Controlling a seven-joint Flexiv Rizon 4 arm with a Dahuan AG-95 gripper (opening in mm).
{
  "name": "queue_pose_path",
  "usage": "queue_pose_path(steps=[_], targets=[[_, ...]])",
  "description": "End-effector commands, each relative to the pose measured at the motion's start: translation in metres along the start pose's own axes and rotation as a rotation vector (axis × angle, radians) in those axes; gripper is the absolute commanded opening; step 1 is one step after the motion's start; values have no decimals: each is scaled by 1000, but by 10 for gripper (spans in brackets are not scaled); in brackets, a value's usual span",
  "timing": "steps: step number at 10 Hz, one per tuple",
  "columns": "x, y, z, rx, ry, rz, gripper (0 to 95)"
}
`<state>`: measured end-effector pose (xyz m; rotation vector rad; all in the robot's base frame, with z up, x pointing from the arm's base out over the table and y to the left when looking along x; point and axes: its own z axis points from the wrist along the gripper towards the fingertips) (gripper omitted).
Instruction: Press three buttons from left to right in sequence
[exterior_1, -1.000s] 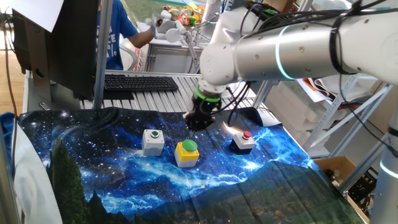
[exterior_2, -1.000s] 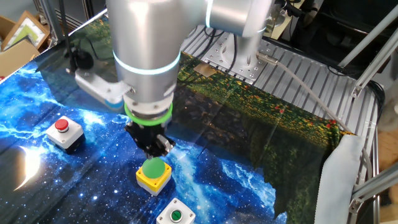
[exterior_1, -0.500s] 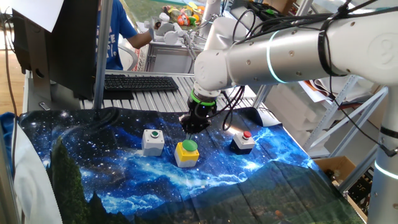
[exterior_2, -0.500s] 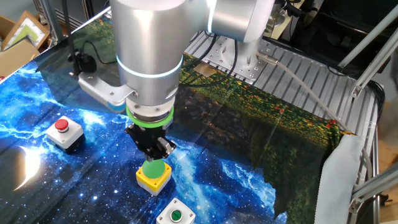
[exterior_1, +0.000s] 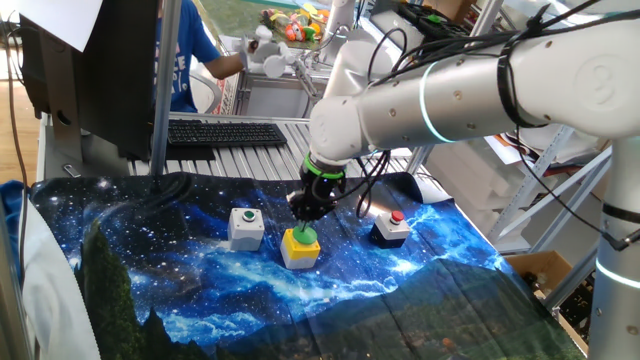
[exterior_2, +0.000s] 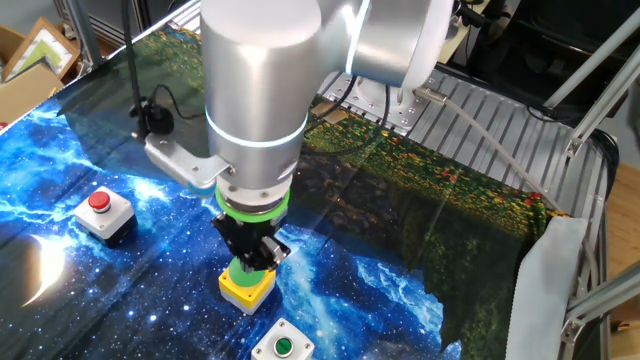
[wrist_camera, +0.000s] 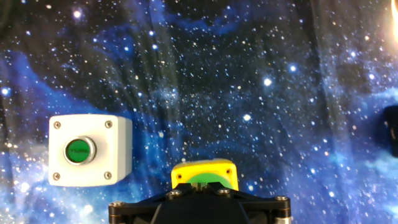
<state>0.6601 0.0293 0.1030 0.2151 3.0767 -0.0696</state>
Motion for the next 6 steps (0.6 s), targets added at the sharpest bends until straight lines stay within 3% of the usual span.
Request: queue_pose_path(steps=[1, 2, 6], targets=[[-1, 0, -59, -3, 60, 59, 0], [-1, -1, -64, -1, 59, 64, 0], [1, 0, -64, -17, 64, 145, 0]])
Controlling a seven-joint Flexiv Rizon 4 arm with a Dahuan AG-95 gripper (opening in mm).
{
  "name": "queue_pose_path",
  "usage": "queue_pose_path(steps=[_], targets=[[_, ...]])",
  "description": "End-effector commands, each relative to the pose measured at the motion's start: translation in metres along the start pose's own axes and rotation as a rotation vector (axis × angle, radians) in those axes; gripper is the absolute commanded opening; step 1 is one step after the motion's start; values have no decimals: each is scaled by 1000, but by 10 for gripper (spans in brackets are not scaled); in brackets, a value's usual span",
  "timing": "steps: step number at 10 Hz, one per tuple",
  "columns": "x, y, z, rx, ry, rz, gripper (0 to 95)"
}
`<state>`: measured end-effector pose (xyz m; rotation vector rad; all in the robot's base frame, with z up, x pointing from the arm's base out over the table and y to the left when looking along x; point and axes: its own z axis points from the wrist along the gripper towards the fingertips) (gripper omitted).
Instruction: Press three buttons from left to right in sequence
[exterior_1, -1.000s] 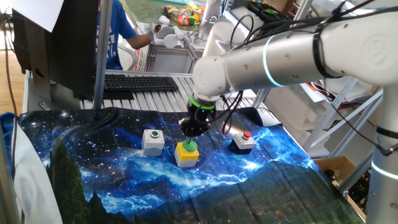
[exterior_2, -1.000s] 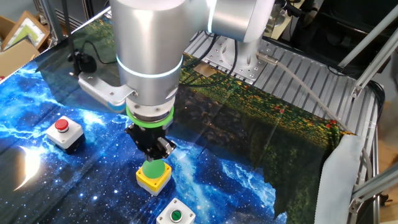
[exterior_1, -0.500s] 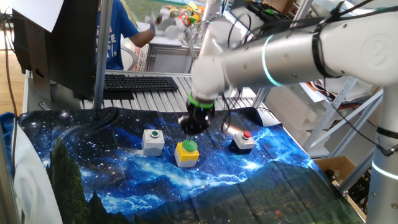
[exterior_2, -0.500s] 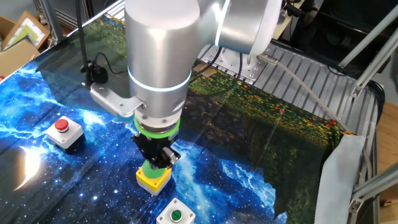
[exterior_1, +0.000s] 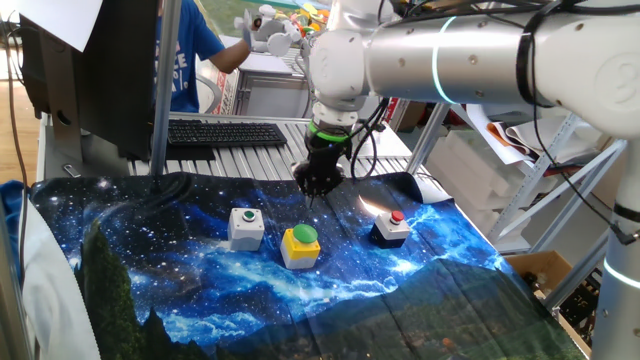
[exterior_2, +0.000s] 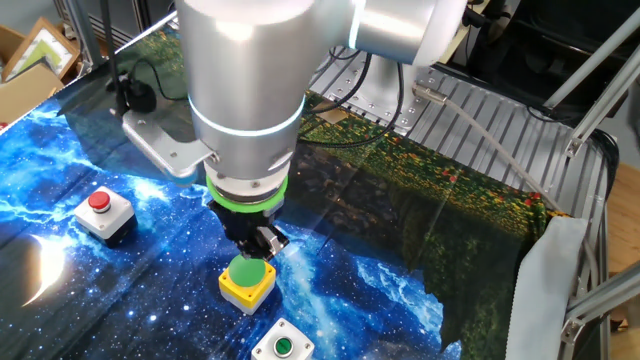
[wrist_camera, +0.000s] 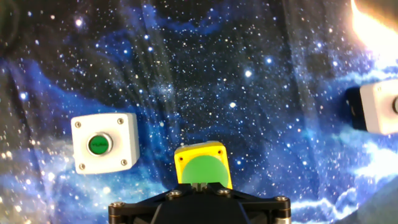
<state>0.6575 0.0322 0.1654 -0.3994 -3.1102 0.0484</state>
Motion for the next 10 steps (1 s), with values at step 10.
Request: queue_pose_path(steps=[10], targets=[[6, 9, -5, -5, 3, 105, 0]])
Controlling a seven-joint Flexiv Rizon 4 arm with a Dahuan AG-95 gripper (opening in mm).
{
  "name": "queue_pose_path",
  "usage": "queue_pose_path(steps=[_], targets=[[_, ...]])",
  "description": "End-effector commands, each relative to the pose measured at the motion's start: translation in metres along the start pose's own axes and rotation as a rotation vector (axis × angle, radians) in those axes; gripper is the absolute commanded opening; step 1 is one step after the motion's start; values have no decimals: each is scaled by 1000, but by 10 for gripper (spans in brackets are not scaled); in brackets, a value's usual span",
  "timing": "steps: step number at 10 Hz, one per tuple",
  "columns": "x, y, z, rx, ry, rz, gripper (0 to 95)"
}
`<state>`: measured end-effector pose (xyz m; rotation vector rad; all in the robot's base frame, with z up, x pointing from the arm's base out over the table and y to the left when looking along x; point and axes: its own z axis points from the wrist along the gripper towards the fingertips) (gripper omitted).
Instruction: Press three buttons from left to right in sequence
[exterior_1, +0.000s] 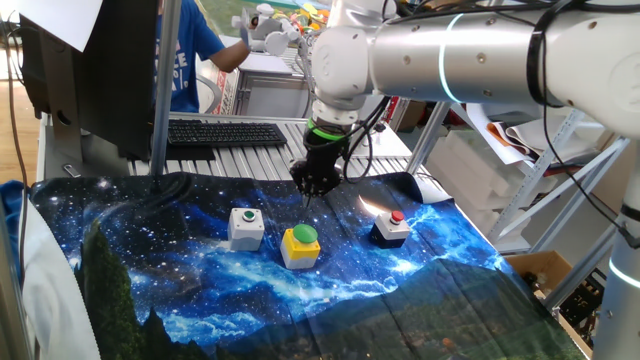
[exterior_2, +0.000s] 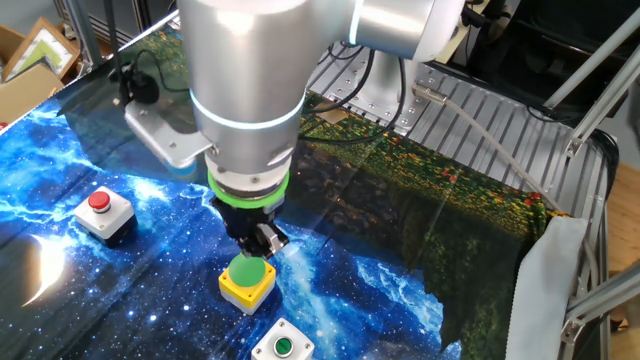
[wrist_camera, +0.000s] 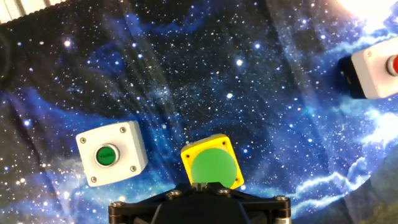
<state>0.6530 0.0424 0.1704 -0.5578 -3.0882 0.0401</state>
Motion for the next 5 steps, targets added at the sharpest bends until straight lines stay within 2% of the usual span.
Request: queue_pose_path(steps=[1, 5], targets=[[-1, 1, 1, -1, 6, 10, 0], [-2, 8, 7, -3, 5, 77, 0]])
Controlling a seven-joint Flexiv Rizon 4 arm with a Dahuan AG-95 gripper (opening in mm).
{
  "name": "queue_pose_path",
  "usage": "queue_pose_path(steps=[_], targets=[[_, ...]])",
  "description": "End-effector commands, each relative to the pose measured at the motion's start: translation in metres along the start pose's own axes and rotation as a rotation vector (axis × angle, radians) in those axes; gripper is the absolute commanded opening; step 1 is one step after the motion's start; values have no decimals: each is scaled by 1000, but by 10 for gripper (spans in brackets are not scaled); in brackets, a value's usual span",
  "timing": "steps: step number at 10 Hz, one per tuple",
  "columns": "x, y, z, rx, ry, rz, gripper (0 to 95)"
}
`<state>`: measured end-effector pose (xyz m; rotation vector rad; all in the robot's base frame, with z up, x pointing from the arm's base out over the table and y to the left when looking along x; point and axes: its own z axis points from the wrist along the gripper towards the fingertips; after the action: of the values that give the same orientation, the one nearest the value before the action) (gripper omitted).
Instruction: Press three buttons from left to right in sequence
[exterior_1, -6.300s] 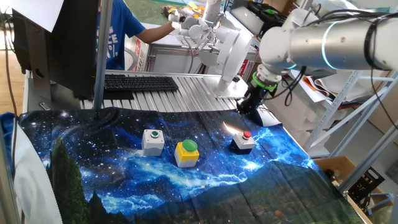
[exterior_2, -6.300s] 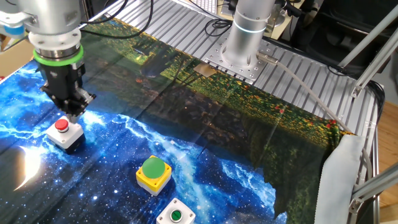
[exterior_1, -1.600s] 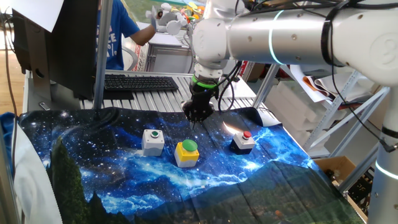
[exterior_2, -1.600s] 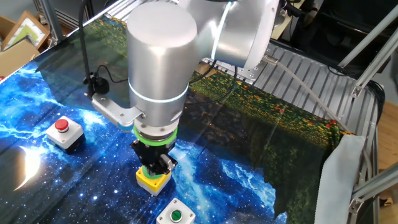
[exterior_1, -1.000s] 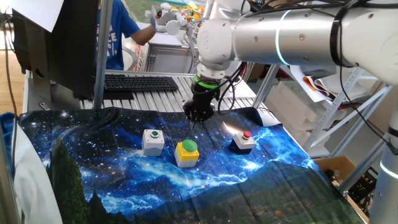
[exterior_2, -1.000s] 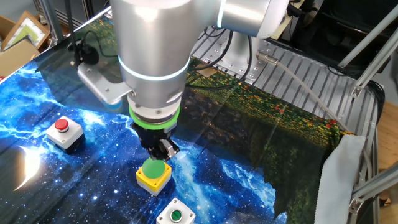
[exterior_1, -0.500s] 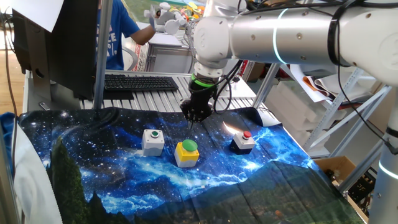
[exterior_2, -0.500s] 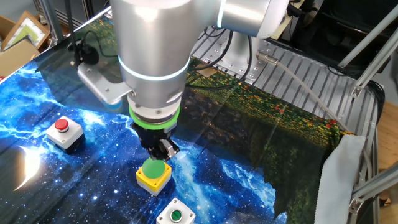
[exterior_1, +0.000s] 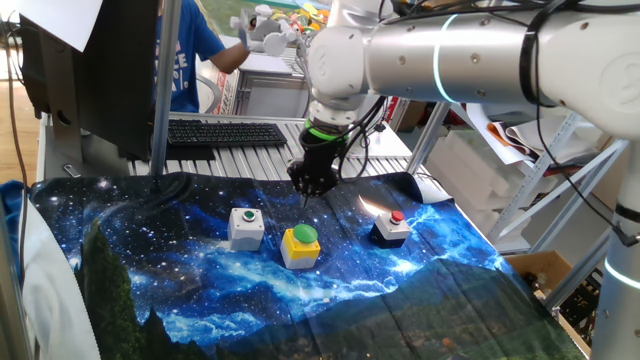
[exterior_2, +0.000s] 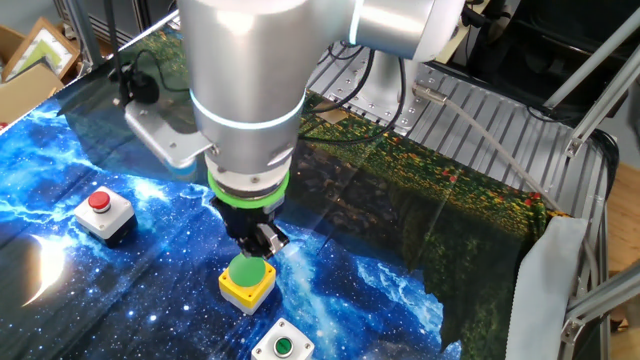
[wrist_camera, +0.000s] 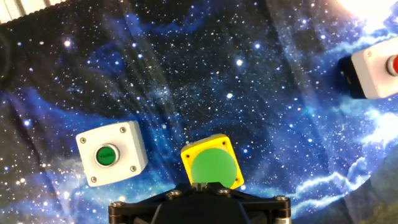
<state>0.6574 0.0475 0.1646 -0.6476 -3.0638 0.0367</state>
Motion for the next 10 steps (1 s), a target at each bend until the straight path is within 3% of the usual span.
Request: queue_pose_path(steps=[1, 5, 9, 10], targets=[[1, 4, 4, -1, -3, 29, 0], [-8, 29, 6, 5, 11, 151, 0], [-28, 56, 38, -2, 11, 180, 0], [-30, 67, 35, 0, 16, 188, 0]])
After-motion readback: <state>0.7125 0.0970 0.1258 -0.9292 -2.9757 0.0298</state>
